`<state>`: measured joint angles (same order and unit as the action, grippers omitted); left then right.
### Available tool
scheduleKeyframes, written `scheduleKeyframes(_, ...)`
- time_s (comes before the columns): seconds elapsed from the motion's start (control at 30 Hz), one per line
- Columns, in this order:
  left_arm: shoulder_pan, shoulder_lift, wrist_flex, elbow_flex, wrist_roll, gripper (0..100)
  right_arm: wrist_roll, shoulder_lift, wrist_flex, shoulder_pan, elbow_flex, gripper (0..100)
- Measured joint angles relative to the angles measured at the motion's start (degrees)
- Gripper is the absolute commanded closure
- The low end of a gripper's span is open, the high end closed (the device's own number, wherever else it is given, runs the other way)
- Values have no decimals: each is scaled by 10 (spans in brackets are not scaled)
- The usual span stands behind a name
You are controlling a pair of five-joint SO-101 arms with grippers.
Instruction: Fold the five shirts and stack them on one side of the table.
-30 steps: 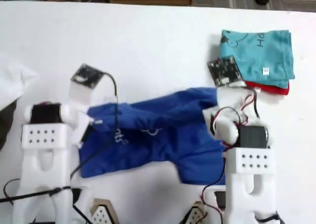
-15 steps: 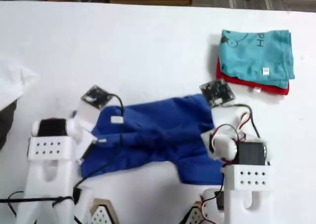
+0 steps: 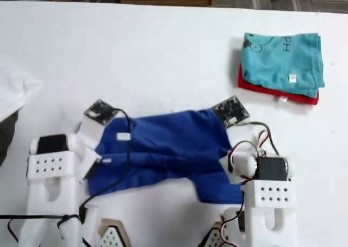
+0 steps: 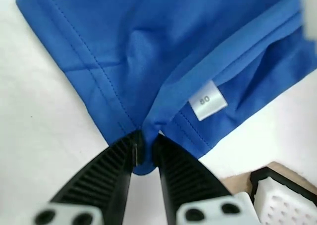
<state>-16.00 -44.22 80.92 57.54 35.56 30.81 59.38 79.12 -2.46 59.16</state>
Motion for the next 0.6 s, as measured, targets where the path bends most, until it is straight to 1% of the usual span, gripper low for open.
scheduleKeyframes(0.1,0,0,3,0,4,976,9,0,0,0,6,979)
scheduleKeyframes(0.23,14,0,9,0,21,976,45,0,17,0,6,979)
scheduleKeyframes(0.4,15,0,9,0,21,976,49,5,19,0,6,978)
scheduleKeyframes(0.5,32,0,9,0,21,976,49,5,19,0,6,977)
scheduleKeyframes(0.53,39,0,9,0,21,976,49,5,19,0,6,971)
scheduleKeyframes(0.6,51,0,9,0,21,973,49,5,19,0,6,923)
